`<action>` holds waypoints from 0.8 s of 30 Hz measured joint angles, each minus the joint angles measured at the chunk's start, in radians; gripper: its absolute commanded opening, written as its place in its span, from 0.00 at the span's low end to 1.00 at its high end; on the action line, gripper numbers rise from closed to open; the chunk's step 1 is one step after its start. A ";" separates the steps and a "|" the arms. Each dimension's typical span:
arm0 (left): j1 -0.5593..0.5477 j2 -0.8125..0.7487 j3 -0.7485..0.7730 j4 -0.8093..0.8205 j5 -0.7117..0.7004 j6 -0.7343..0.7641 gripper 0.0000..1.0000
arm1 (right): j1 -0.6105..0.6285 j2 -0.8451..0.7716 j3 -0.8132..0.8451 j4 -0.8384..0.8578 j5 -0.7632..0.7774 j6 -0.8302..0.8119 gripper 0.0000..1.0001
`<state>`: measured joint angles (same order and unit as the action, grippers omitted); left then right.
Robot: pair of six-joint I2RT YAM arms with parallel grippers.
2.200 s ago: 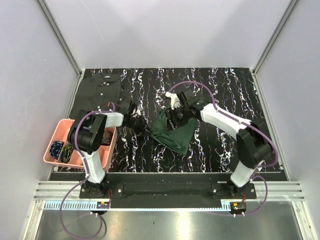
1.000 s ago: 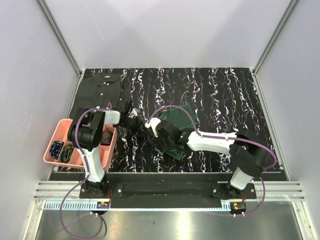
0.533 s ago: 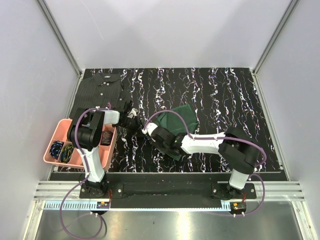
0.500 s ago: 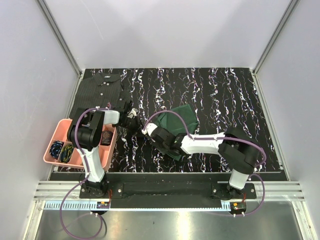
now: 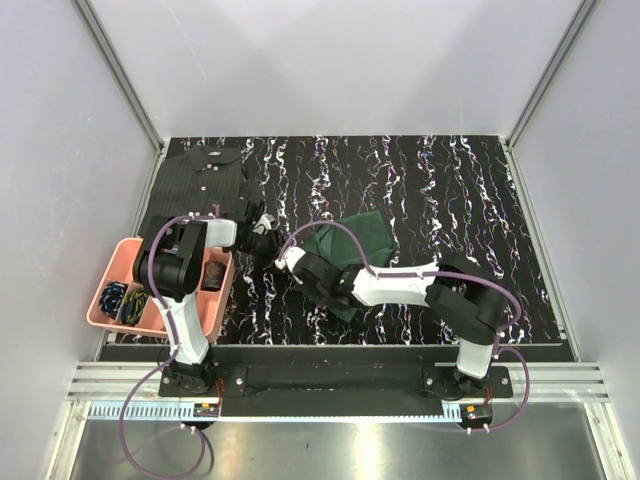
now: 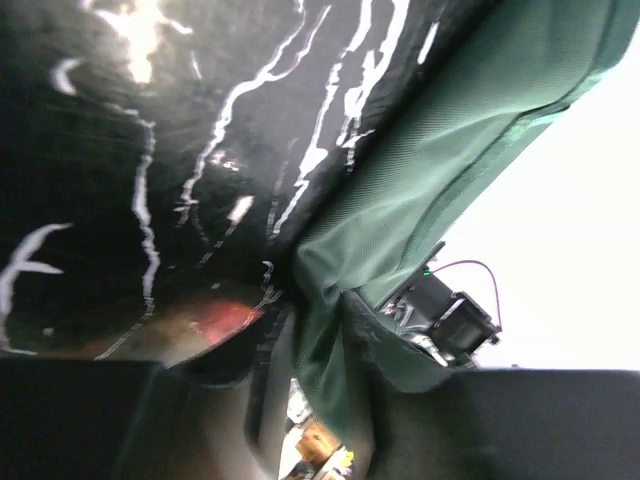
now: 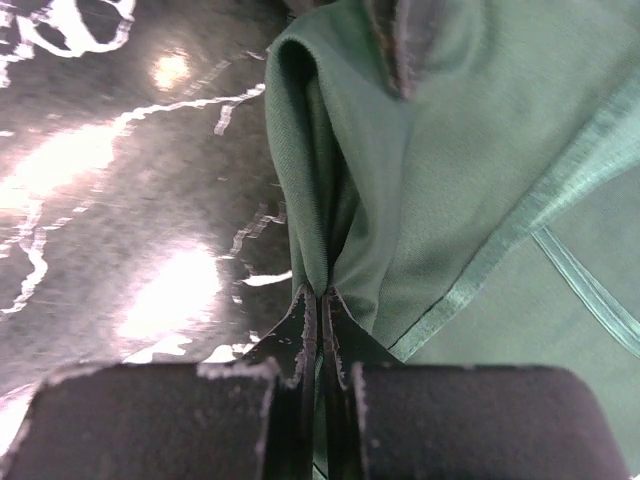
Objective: Fold the napkin, place the utensils inside, and roll it up
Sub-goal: Roll the napkin with the utensil
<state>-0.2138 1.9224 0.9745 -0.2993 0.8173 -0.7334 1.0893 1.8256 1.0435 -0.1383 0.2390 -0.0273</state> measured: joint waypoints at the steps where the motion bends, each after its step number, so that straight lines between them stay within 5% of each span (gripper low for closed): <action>1: 0.000 -0.001 0.003 -0.001 0.004 0.002 0.56 | 0.000 0.004 0.010 -0.009 -0.016 0.006 0.00; 8: 0.022 -0.063 0.016 -0.008 -0.027 0.015 0.68 | -0.031 0.012 0.062 -0.094 -0.208 0.097 0.00; 24: 0.020 -0.351 -0.017 0.031 -0.202 0.145 0.68 | -0.339 0.034 0.069 -0.143 -0.801 0.219 0.00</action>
<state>-0.1936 1.5715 0.9573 -0.2687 0.6151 -0.5888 0.7506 1.8591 1.1122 -0.2813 -0.5621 0.1921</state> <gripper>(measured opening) 0.680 0.011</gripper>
